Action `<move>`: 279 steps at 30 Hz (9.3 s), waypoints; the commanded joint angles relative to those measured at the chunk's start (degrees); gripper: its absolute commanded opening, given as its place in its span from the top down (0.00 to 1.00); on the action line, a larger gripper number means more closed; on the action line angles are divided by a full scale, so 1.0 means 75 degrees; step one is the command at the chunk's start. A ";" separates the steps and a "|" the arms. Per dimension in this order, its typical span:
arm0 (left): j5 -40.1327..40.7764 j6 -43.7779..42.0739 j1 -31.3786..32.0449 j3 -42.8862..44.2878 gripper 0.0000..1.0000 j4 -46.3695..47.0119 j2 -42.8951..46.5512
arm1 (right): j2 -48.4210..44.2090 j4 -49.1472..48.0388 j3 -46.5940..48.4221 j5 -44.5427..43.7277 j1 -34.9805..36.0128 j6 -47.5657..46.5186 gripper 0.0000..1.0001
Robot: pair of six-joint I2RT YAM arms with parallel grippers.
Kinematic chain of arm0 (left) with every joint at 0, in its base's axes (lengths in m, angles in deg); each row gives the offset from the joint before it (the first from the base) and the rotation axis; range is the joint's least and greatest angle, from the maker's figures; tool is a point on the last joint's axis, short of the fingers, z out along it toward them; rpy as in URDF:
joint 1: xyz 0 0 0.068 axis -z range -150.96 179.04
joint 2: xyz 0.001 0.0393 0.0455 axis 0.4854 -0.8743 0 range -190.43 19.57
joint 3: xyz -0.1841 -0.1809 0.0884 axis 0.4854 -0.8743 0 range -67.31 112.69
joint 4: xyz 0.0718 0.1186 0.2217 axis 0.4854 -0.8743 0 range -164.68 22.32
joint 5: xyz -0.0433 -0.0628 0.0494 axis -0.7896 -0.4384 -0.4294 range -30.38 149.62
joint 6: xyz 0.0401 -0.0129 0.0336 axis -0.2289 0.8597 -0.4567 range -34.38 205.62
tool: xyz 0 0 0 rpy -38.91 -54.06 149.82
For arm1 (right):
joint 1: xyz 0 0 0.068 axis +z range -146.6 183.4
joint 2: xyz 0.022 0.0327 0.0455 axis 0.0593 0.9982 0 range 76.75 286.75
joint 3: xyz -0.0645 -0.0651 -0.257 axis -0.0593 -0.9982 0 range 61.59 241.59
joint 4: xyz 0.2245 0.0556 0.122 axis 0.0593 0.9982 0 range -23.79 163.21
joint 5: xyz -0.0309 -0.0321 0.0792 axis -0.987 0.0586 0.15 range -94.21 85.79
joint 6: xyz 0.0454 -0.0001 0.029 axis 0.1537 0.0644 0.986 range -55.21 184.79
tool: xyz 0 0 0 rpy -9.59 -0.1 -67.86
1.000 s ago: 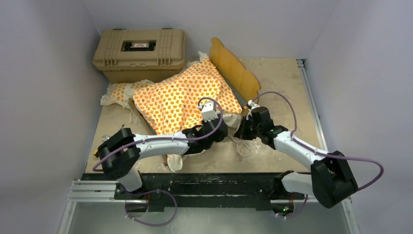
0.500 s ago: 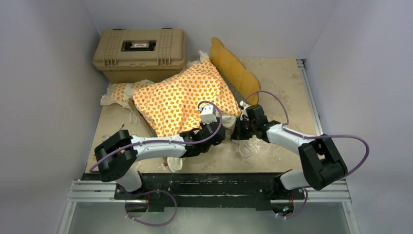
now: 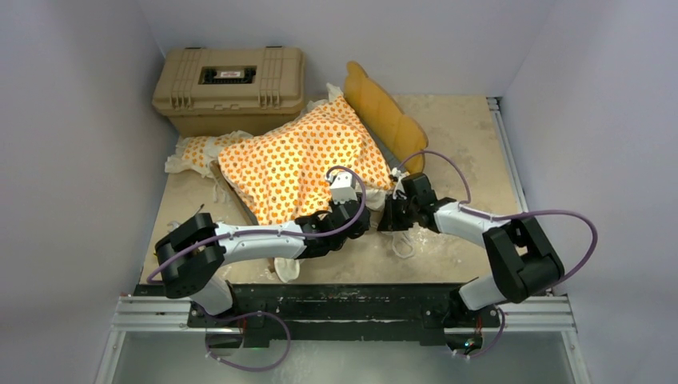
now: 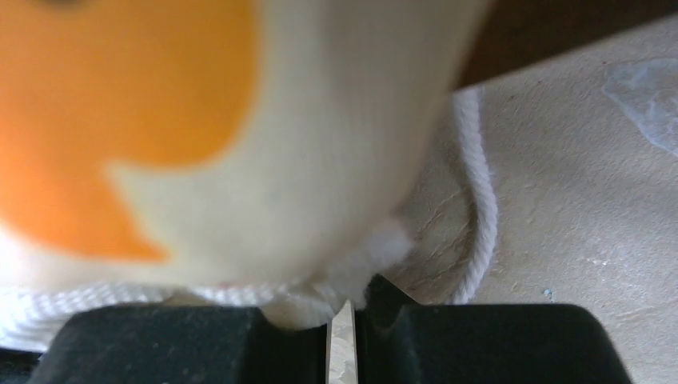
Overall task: Set up the pet bed
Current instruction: Tie the ropes to the bed frame.
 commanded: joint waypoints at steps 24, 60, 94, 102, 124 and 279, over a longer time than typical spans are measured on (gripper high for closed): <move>0.0717 -0.0385 -0.0070 -0.0300 0.67 0.0124 0.0422 | -0.0410 0.0460 0.0536 -0.2419 0.1396 0.0100 0.61; -0.1017 -0.2806 -0.0005 -0.0615 0.67 0.1466 0.0219 | -0.0293 0.0096 0.0117 -0.4297 0.1589 0.1614 1.00; 0.0723 -0.5605 -0.0433 -0.0324 0.79 0.0968 -0.0045 | -0.2830 0.0171 -0.0515 -0.3736 0.1449 0.1875 1.00; -0.0483 -0.5353 0.0004 0.0105 0.45 0.0605 0.0880 | -0.2724 0.0084 -0.0439 -0.3609 0.1446 0.1727 1.00; -0.0745 -0.4201 0.0814 -0.0606 0.74 0.1831 -0.0899 | -0.2945 0.0025 -0.0680 -0.3452 0.1268 0.1782 1.00; -0.0526 -0.3262 0.0305 -0.1511 0.66 0.2936 0.0292 | 0.0101 0.1220 0.1139 -0.3926 0.1578 0.0778 0.71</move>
